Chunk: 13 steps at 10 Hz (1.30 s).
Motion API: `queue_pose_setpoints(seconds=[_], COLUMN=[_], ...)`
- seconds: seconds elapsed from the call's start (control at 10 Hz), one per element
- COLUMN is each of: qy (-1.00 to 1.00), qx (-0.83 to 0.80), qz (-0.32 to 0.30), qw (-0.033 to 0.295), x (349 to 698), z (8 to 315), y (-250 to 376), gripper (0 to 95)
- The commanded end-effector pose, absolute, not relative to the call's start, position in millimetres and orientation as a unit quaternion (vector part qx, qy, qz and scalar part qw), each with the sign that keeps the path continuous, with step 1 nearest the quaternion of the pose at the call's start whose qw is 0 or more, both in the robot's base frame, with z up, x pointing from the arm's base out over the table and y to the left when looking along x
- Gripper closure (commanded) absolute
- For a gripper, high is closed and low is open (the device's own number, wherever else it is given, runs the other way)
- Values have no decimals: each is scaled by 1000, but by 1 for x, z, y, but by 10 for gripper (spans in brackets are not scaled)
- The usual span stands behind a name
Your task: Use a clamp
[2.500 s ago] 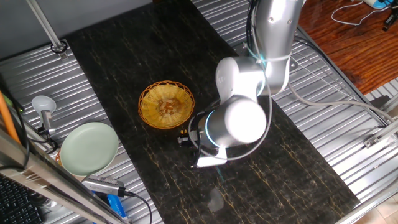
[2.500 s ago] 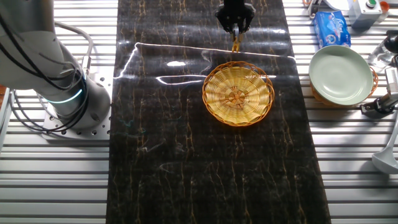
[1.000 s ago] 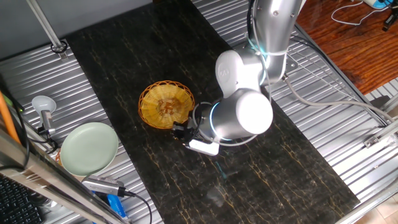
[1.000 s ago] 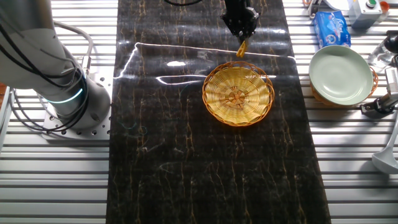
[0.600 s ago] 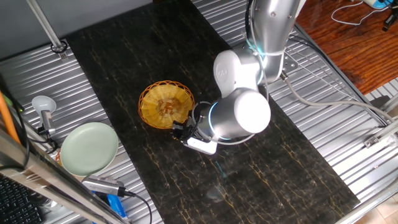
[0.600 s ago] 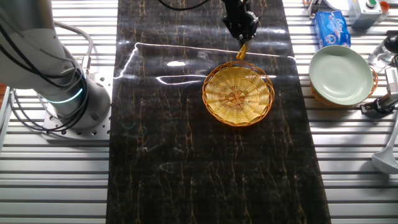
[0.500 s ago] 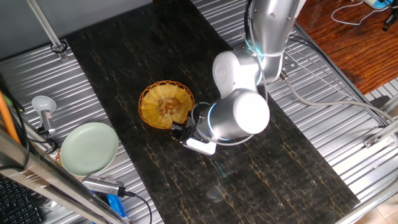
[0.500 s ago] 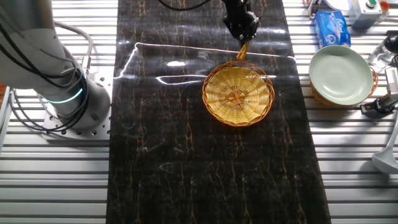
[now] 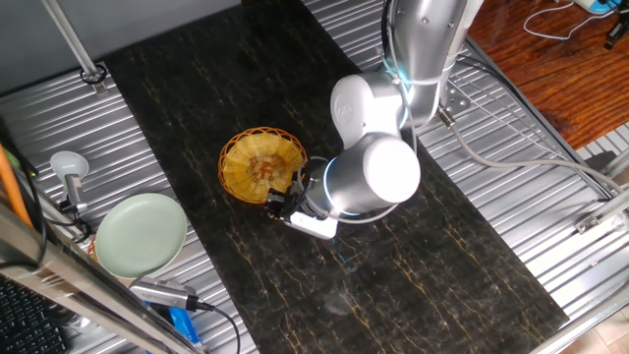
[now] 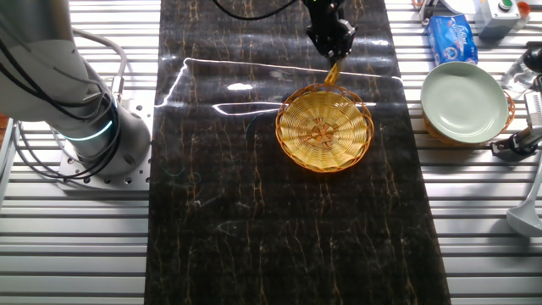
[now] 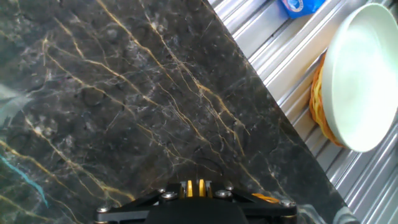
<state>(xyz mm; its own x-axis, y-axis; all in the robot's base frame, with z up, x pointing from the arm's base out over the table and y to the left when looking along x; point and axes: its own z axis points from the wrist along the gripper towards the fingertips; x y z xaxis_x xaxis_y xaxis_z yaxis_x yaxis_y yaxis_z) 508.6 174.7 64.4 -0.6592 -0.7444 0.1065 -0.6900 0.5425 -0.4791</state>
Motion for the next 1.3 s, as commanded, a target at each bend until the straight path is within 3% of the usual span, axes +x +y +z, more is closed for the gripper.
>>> queue_pose_setpoints(seconds=[0.1,1.3], qy=[880,923], qx=[-402,-304], qz=[-248,-207], qw=[58,109], x=[509,507], z=[64,71], y=[175,161], gripper=[950,950])
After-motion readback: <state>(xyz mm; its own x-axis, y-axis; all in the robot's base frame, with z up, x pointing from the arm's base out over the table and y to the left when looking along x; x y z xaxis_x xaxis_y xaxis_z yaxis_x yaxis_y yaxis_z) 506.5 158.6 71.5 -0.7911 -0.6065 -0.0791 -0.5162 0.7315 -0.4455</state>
